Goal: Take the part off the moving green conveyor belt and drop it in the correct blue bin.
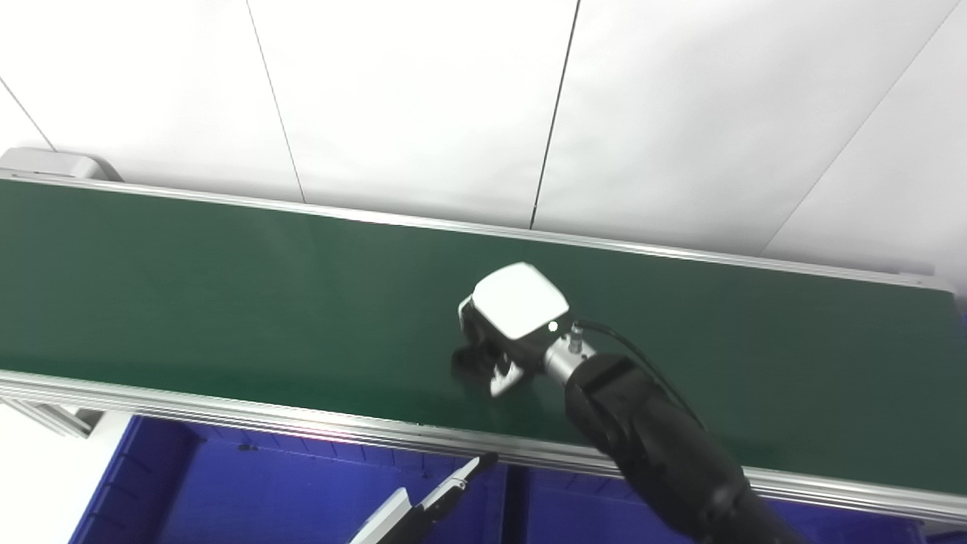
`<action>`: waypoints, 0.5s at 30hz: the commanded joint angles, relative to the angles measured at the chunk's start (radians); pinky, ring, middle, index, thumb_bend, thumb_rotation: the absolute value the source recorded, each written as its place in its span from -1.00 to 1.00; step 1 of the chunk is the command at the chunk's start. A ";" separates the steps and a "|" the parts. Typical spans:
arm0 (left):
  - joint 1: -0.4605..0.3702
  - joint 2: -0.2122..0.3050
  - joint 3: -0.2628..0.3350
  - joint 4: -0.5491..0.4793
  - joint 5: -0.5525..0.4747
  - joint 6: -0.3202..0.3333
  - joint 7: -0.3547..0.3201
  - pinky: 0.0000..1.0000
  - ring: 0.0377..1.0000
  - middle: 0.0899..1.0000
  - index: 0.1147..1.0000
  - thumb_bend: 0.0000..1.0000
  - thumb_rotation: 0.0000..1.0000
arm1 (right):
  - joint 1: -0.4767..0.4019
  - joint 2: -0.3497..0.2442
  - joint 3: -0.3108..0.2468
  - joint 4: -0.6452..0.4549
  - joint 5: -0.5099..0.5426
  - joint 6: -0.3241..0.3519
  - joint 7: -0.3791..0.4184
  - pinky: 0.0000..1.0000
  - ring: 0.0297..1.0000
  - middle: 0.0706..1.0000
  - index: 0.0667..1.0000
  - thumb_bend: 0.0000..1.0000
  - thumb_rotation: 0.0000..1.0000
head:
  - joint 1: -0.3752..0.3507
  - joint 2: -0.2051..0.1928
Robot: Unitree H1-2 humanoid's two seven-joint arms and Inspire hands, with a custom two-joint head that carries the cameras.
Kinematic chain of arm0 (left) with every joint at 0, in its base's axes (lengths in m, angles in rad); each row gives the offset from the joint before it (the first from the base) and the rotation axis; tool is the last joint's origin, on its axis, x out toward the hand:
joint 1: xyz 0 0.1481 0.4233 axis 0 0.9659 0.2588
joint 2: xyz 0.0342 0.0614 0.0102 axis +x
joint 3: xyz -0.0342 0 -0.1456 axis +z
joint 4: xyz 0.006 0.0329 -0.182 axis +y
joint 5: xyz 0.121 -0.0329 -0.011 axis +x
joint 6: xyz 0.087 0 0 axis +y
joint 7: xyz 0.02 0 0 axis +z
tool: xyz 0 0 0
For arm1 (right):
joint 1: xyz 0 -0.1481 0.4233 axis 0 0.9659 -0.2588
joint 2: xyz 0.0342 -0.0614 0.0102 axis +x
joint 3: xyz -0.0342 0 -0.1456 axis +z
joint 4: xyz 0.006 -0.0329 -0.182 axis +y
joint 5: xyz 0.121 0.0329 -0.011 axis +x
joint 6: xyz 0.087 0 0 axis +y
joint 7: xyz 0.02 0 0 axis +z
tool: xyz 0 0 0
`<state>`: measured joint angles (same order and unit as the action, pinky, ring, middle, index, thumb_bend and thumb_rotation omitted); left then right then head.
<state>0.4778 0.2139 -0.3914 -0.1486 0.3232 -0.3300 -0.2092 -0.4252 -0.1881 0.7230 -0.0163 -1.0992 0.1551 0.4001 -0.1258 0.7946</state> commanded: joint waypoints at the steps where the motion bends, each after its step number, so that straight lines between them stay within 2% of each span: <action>1: -0.003 0.007 0.002 -0.015 -0.009 -0.035 0.009 0.89 1.00 1.00 1.00 0.56 -0.07 | -0.043 0.017 -0.051 -0.100 -0.024 0.050 0.040 -0.72 -0.63 -0.51 -0.11 0.03 -0.78 | -0.004 0.002; 3: -0.002 0.008 0.003 -0.018 -0.007 -0.031 0.008 0.88 1.00 1.00 1.00 0.56 -0.06 | -0.036 0.022 -0.079 -0.150 -0.032 0.060 0.079 -0.70 -0.60 -0.48 -0.11 0.03 -0.78 | -0.005 0.004; 4: -0.002 0.008 0.003 -0.019 -0.007 -0.031 0.008 0.88 1.00 1.00 1.00 0.56 -0.07 | -0.032 0.025 -0.093 -0.173 -0.034 0.064 0.095 -0.61 -0.52 -0.35 -0.06 0.04 -0.93 | -0.003 0.004; 6: -0.002 0.008 0.002 -0.023 -0.009 -0.029 0.006 0.88 1.00 1.00 1.00 0.56 -0.07 | -0.024 0.029 -0.127 -0.234 -0.032 0.075 0.143 -0.57 -0.48 -0.31 -0.04 0.04 -0.98 | -0.002 0.007; 8: 0.001 0.008 0.002 -0.029 -0.011 -0.019 0.004 0.90 1.00 1.00 1.00 0.57 -0.07 | -0.011 0.035 -0.158 -0.289 -0.035 0.087 0.189 -0.60 -0.50 -0.29 -0.03 0.04 -1.00 | -0.002 0.007; 12: 0.004 0.009 0.001 -0.036 -0.012 -0.013 0.002 0.92 1.00 1.00 1.00 0.56 -0.07 | 0.032 0.042 -0.204 -0.369 -0.044 0.090 0.223 -0.61 -0.50 -0.28 -0.02 0.03 -1.00 | -0.009 0.015; 15: 0.005 0.009 -0.001 -0.036 -0.017 -0.015 0.001 0.91 1.00 1.00 1.00 0.56 -0.07 | 0.078 0.044 -0.240 -0.451 -0.051 0.099 0.266 -0.63 -0.54 -0.15 -0.09 0.05 -1.00 | -0.013 0.019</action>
<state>0.4754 0.2228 -0.3909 -0.1565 0.3193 -0.3280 -0.2114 -0.3432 -0.1525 0.5049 -0.4012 -1.1455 0.2323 0.6584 -0.1395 0.8130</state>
